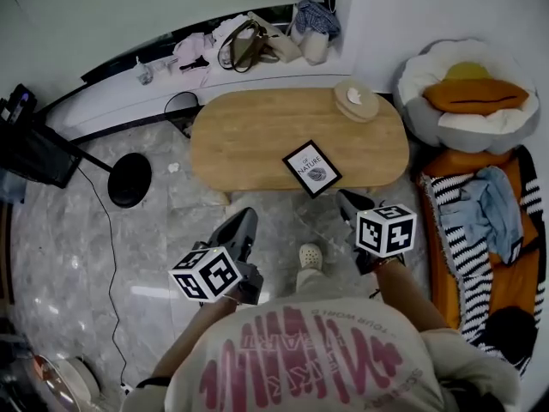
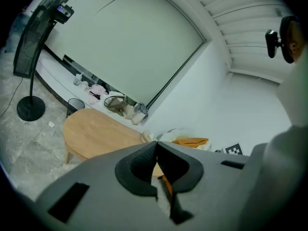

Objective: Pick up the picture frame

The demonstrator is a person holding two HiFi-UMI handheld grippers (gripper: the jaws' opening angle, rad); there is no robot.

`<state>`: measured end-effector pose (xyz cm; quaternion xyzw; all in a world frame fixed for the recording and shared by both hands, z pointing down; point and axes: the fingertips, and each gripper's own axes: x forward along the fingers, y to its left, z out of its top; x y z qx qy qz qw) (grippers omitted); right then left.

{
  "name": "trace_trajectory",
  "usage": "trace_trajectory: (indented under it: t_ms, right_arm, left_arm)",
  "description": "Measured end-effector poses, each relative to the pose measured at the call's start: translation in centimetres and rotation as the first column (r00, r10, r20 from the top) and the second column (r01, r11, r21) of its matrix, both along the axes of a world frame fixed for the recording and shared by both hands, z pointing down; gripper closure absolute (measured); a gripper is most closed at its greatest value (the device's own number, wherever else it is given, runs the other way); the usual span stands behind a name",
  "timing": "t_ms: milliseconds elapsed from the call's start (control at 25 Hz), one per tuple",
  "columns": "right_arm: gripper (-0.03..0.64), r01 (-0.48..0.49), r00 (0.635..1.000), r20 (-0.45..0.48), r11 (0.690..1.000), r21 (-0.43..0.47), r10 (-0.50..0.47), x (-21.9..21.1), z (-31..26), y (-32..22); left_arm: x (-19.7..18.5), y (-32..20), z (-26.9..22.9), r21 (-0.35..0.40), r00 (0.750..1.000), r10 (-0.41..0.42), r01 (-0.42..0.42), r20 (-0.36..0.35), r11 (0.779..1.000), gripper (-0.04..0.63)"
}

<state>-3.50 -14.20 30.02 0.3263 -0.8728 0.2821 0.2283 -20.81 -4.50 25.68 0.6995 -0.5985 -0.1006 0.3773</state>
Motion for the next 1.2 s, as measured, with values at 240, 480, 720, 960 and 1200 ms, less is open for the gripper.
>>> trace_trajectory:
  t_ms: [240, 480, 720, 960, 1200]
  right_arm:
    - [0.612, 0.004, 1.0, 0.03, 0.998, -0.061, -0.003, -0.1, 0.9, -8.8]
    - [0.612, 0.02, 0.998, 0.063, 0.995, -0.101, -0.013, -0.5, 1.8, -14.6]
    - [0.611, 0.027, 0.996, 0.091, 0.992, -0.121, -0.016, -1.3, 4.2, -17.2]
    - [0.611, -0.003, 0.996, 0.083, 0.976, -0.217, 0.022, -1.4, 10.4, -17.2]
    - [0.612, -0.041, 0.999, -0.001, 0.928, -0.371, 0.043, -0.8, 18.0, -13.3]
  left_arm:
    - [-0.1, -7.5, 1.3, -0.032, 0.999, -0.05, 0.05, -0.01, 0.998, 0.592]
    - [0.0, -12.7, 2.5, -0.056, 0.995, -0.1, 0.099, 0.001, 0.993, 0.592]
    - [-0.2, -15.0, 4.7, -0.08, 0.992, -0.126, 0.128, 0.031, 0.988, 0.592]
    - [0.3, -15.4, 10.2, -0.165, 0.997, -0.078, 0.08, 0.019, 0.983, 0.592]
    - [0.9, -13.4, 16.5, -0.279, 0.996, -0.073, 0.058, -0.043, 0.959, 0.592]
